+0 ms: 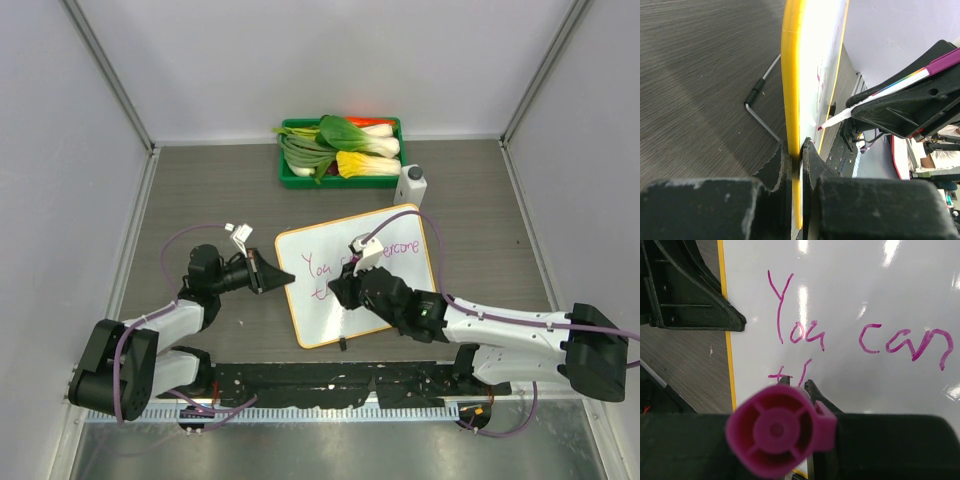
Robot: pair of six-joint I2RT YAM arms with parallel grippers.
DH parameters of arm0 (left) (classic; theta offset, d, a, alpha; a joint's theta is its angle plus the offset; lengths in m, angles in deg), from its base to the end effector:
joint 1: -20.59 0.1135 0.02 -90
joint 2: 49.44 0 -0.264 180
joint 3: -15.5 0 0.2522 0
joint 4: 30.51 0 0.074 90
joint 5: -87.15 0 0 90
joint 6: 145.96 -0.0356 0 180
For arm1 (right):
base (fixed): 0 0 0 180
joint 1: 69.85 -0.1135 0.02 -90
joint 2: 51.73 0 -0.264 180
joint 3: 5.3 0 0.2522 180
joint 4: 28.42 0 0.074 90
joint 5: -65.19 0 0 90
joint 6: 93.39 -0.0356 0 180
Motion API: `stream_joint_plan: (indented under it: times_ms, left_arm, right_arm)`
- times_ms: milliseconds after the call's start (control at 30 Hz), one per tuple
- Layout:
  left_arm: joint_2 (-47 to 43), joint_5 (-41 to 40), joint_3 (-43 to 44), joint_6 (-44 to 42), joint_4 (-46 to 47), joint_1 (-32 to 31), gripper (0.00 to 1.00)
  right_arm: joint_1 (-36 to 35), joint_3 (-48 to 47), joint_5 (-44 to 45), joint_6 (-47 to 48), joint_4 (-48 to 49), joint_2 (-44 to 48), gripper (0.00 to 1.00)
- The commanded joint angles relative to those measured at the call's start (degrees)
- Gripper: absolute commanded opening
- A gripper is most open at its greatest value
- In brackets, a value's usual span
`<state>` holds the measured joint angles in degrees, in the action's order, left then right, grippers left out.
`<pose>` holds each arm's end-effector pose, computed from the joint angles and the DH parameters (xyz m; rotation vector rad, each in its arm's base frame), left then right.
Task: Write a sentence on the whiteboard
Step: Write on the whiteboard at the whiteboard stand.
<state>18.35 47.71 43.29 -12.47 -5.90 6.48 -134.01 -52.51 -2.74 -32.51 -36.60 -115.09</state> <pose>0.1936 -0.0770 0.1702 0.1789 2.0045 -1.4787 0.1172 0.2114 0.2352 -0.3639 1.9929 0.6739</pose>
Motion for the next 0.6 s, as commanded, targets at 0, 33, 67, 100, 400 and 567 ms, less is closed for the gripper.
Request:
stream_joint_plan:
  times_ms: [0,33,67,100,400,567]
  left_arm:
    - [1.2,-2.5,0.6,-4.4,-1.0,0.0,0.00]
    - [1.2,-2.4,0.6,-4.3,-1.1,0.0,0.00]
    - [1.2,-2.5,0.5,-4.3,-1.0,0.0,0.00]
    - [1.2,-2.5,0.6,-4.3,-1.0,0.0,0.00]
    - [1.2,-2.5,0.6,-4.3,-1.1,0.0,0.00]
    - [1.3,-2.4,0.5,-4.2,-0.9,-0.1,0.00]
  right_arm:
    - [0.2,1.7,-0.1,-0.4,-1.5,0.0,0.01]
    - [0.1,1.7,-0.3,-0.2,-1.3,0.0,0.01]
    - [0.1,1.5,-0.3,-0.1,-1.3,-0.4,0.01]
    - [0.1,1.2,-0.3,0.0,-1.3,-0.5,0.01]
    - [0.1,-0.9,3.1,1.0,-1.8,-0.3,0.01]
    - [0.1,-1.7,4.8,1.2,-1.6,0.5,0.01]
